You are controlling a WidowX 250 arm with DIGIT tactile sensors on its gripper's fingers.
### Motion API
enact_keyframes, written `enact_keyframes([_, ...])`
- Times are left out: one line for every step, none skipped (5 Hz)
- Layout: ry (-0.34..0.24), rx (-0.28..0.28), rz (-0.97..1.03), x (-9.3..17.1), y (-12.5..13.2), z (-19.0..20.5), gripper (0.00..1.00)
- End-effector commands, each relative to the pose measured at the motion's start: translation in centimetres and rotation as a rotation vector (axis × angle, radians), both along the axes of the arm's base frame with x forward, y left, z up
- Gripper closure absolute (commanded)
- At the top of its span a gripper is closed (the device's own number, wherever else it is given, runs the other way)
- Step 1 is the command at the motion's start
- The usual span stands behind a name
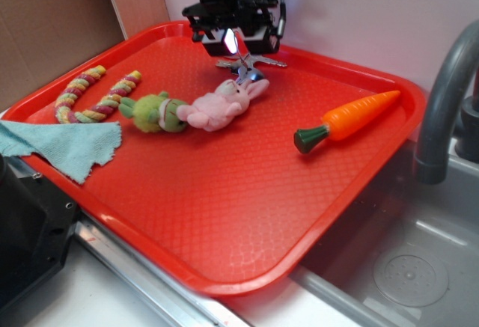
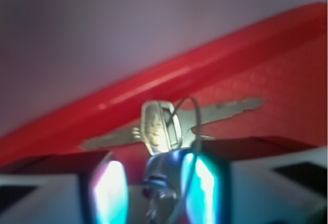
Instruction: Grab the silver keys.
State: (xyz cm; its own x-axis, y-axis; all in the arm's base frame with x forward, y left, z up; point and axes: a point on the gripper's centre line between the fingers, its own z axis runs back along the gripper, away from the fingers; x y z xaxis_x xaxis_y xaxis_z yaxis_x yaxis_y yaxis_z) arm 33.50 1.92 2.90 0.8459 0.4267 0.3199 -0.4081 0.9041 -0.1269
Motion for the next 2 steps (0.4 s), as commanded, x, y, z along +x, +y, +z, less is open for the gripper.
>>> enact_keyframes([-0.06,0.032,-0.013,0.3,0.5,2.9,1.0])
enact_keyframes([-0.102,0.023,-0.075,-1.8,0.3,7.2,1.0])
